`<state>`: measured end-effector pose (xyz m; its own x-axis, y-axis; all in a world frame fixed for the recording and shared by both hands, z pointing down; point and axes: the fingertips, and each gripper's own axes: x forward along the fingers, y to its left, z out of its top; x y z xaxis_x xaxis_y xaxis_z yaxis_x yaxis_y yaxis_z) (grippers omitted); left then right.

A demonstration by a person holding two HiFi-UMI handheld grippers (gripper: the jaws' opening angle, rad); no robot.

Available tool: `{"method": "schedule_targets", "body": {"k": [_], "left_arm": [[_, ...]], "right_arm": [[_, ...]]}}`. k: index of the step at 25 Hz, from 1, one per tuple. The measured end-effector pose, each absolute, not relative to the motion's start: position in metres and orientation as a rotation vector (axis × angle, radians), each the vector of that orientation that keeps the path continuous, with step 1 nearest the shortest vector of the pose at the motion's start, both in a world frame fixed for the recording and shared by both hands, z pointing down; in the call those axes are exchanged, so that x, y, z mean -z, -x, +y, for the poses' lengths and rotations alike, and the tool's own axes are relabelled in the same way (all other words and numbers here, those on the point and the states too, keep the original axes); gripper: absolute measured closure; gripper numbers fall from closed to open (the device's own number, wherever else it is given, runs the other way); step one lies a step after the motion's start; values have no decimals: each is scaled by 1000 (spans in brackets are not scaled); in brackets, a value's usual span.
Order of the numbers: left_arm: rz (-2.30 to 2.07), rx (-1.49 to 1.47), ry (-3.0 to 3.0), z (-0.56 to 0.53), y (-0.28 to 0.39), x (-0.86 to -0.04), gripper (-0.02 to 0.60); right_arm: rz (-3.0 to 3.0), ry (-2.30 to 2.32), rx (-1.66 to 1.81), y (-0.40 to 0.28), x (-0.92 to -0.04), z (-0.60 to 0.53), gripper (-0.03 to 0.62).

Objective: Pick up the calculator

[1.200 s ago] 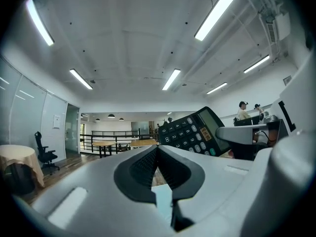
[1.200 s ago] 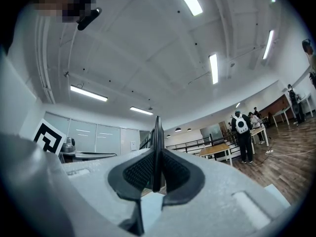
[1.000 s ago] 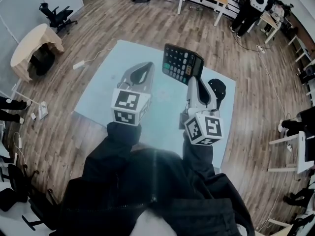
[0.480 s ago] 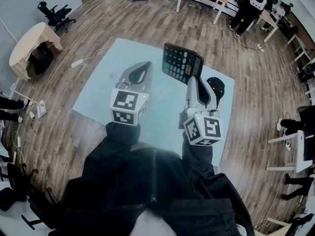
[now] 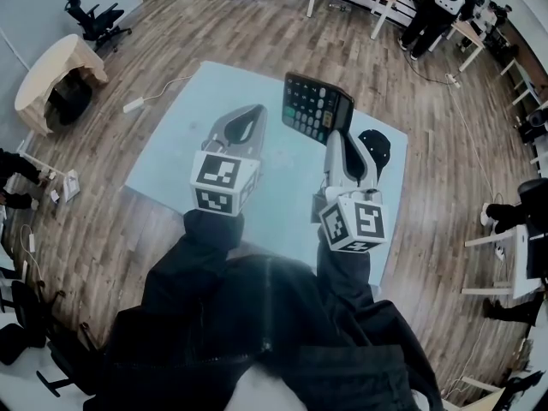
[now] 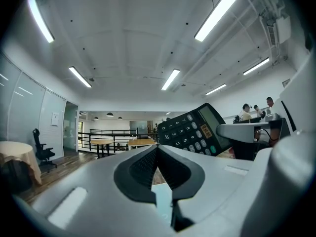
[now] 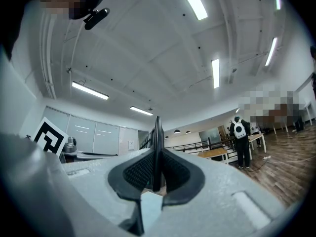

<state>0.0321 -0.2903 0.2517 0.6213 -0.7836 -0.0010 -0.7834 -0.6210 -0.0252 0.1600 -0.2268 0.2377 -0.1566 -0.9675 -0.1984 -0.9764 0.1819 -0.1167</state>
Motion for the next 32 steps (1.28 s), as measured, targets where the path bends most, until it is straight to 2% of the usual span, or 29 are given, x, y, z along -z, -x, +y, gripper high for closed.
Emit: {"method": "schedule_targets", "body": {"k": [32], "left_arm": [[1362,27,2839,-280,-31,-264,584]], "right_arm": [[2283,1884,-55,-148,-248,-215,553]]}}
